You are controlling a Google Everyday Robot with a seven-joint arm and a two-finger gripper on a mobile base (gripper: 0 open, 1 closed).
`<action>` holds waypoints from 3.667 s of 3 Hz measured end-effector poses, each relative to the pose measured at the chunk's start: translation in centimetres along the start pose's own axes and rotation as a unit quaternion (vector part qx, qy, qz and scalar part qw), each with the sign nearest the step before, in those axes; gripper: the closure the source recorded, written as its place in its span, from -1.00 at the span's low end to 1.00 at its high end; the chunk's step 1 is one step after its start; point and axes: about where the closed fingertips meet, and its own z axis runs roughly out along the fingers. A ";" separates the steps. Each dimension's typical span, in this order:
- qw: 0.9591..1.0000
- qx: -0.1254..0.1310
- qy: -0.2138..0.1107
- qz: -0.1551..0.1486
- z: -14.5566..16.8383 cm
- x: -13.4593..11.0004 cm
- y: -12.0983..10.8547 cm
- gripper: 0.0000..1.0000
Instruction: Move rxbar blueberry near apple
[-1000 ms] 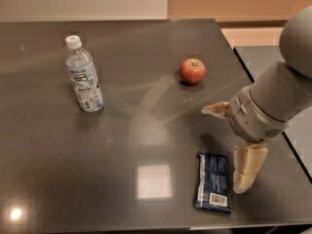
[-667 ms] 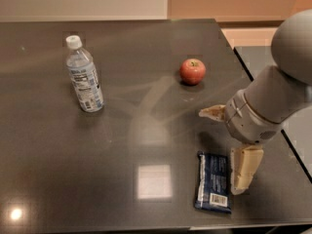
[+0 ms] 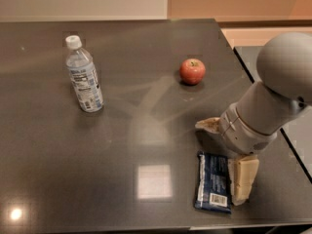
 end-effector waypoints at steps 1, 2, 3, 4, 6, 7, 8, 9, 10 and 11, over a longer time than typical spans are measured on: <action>1.000 -0.002 0.000 -0.011 0.3 -0.1 0.8 -0.66; 1.000 -0.002 0.000 -0.012 0.1 -0.2 0.9 -0.20; 1.000 -0.002 0.000 -0.012 -0.7 -0.5 0.8 0.27; 1.000 -0.002 0.000 -0.012 -1.6 -0.7 0.7 0.76; 0.999 0.037 -0.013 0.008 -3.3 -0.1 0.2 1.00; 0.995 0.083 -0.029 0.039 -5.9 0.7 -0.9 1.00; 0.989 0.119 -0.038 0.077 -8.6 1.5 -2.8 1.00; 0.982 0.146 -0.041 0.114 -10.5 2.5 -5.6 1.00; 0.973 0.164 -0.045 0.155 -11.7 3.9 -9.7 1.00; 0.967 0.173 -0.045 0.182 -12.0 5.3 -13.7 1.00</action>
Offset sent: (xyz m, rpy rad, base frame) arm -0.0251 0.0026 0.0121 0.0473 -0.0360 0.0503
